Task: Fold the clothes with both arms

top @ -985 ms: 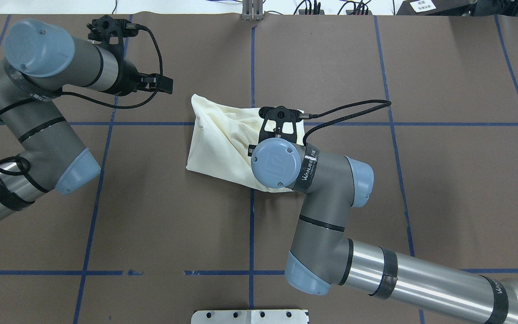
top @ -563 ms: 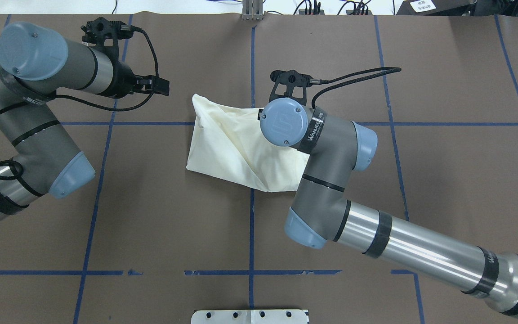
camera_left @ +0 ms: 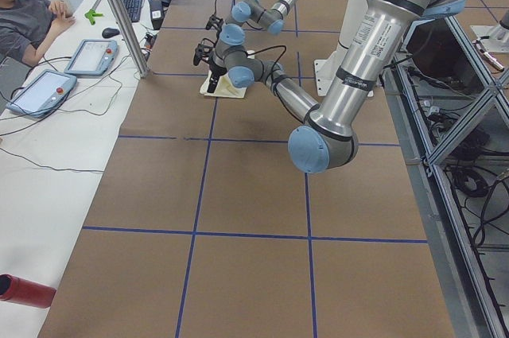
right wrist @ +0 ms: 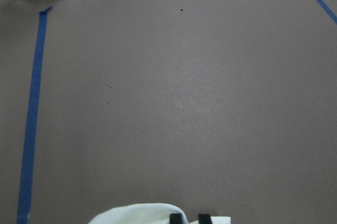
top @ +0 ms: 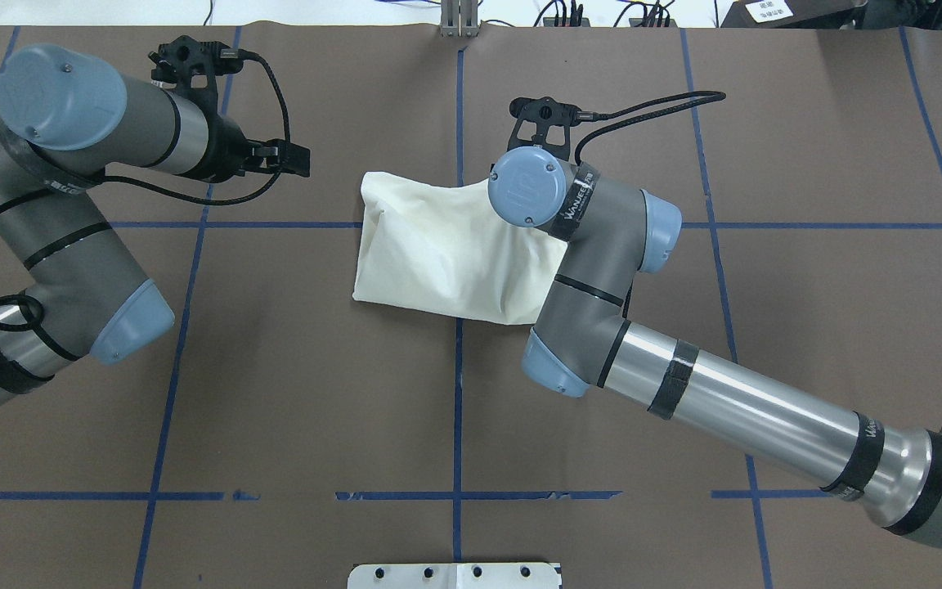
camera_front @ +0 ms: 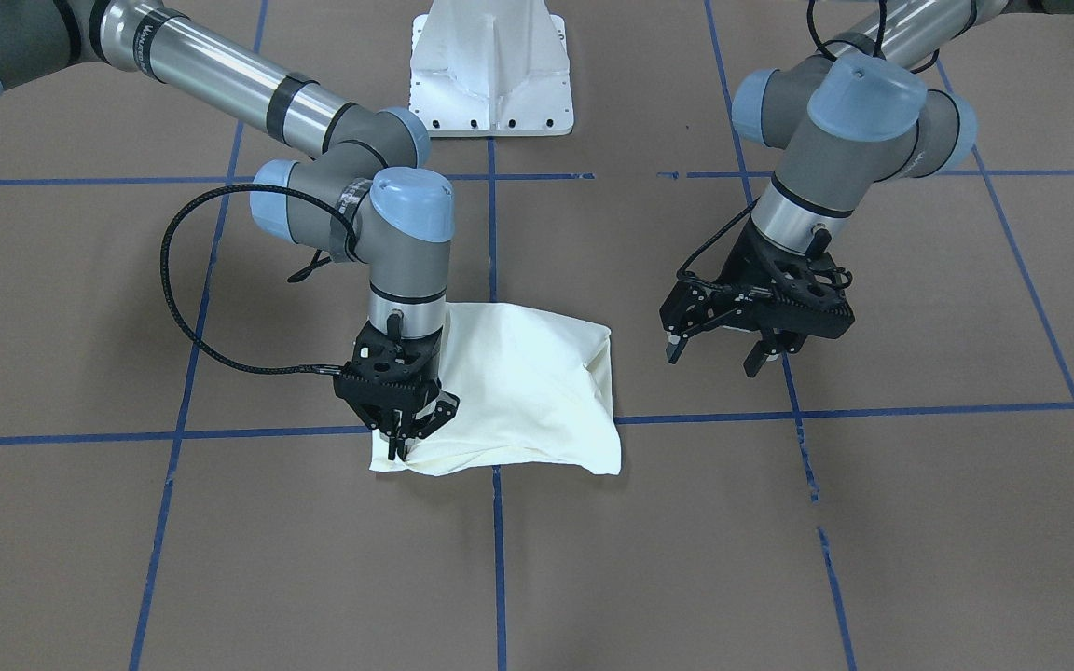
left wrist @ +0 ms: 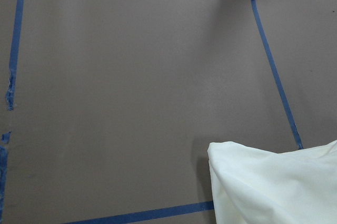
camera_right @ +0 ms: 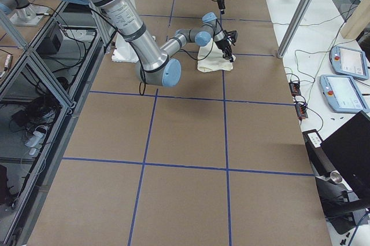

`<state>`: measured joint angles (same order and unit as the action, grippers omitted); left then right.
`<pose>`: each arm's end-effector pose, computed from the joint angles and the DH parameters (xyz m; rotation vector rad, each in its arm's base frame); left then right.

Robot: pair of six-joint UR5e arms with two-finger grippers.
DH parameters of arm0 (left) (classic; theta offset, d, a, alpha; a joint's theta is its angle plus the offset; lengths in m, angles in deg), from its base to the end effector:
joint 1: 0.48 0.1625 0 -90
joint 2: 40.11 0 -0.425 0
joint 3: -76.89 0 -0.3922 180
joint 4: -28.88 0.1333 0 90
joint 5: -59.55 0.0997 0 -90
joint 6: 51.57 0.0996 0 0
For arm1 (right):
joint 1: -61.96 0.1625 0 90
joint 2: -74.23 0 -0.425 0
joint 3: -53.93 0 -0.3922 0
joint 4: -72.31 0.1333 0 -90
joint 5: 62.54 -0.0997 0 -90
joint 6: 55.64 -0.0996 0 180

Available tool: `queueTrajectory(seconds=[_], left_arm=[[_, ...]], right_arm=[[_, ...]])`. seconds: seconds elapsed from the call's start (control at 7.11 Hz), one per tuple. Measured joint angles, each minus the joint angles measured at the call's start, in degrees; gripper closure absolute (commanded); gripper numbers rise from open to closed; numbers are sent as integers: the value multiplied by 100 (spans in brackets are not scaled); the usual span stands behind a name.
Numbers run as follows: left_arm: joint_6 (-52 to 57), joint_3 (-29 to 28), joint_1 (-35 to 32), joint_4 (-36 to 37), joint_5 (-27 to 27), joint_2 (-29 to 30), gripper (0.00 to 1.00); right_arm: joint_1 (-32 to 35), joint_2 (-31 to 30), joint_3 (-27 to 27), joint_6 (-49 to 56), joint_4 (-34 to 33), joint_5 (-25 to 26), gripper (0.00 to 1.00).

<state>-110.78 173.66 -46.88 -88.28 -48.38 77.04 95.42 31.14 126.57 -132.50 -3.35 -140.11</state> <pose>0.3743 -0.5419 0.2804 0.4380 1.0014 -0.0780 -0.5745 -0.5651 0.2604 0.4949 -0.6238 0.4189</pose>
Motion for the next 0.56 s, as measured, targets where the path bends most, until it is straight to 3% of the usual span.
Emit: queueTrajectory(seconds=[0.14, 0.28, 0.56], left_arm=[[-2, 0, 9, -2, 0, 2, 0], [-3, -4, 59, -8, 0, 5, 0], [-294, -60, 370, -374, 18, 7, 0]], right_arm=[[57, 96, -12, 127, 1, -68, 0], [250, 199, 37, 283, -8, -507, 0], [881, 67, 587, 842, -37, -2011, 0]])
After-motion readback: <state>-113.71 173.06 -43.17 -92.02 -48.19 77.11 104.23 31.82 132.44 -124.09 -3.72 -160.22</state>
